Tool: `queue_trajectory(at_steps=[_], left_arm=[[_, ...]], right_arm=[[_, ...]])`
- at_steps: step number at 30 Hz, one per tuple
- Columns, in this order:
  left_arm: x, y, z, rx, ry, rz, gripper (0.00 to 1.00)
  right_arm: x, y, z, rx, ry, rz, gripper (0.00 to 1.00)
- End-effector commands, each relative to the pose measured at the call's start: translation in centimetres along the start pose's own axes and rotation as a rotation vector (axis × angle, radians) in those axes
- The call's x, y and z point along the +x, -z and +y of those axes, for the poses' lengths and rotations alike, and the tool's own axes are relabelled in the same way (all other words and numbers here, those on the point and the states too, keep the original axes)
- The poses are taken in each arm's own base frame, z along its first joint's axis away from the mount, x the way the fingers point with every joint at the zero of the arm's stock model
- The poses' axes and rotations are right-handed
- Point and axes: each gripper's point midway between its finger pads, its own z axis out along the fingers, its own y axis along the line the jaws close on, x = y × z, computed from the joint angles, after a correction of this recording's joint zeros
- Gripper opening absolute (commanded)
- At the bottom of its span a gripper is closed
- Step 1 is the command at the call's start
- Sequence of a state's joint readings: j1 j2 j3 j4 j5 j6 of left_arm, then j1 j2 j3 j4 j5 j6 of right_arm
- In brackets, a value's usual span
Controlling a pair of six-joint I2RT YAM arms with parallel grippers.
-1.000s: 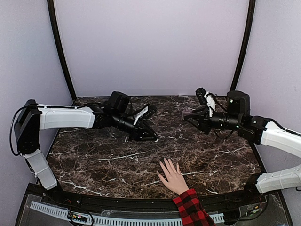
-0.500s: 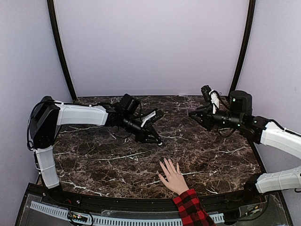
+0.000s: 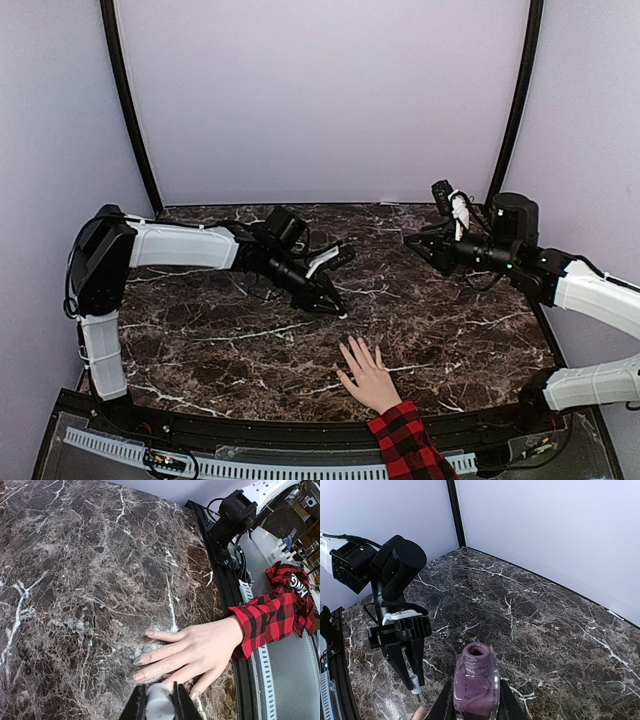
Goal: Paint the nails
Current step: Paint the nail with the hand.
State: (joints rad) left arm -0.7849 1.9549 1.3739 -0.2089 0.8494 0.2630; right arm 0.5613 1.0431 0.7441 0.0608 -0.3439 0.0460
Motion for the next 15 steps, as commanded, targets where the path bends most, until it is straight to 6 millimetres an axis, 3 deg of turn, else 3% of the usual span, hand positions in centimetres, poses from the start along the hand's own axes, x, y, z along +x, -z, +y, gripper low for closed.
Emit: queue_trajectory(at_steps=[1,15], left_arm=[[0.2,-0.6,-0.6,0.018,-0.023,0.03,0.0],[1.7,-1.7,-1.1,0.029,-0.004,0.086,0.0]], right_arm=[[-1.6,0.5,0.2,-0.011,0.012,-0.067,0.0],[-1.6,0.6,0.3,-0.015,0.013,-0.07,0.0]])
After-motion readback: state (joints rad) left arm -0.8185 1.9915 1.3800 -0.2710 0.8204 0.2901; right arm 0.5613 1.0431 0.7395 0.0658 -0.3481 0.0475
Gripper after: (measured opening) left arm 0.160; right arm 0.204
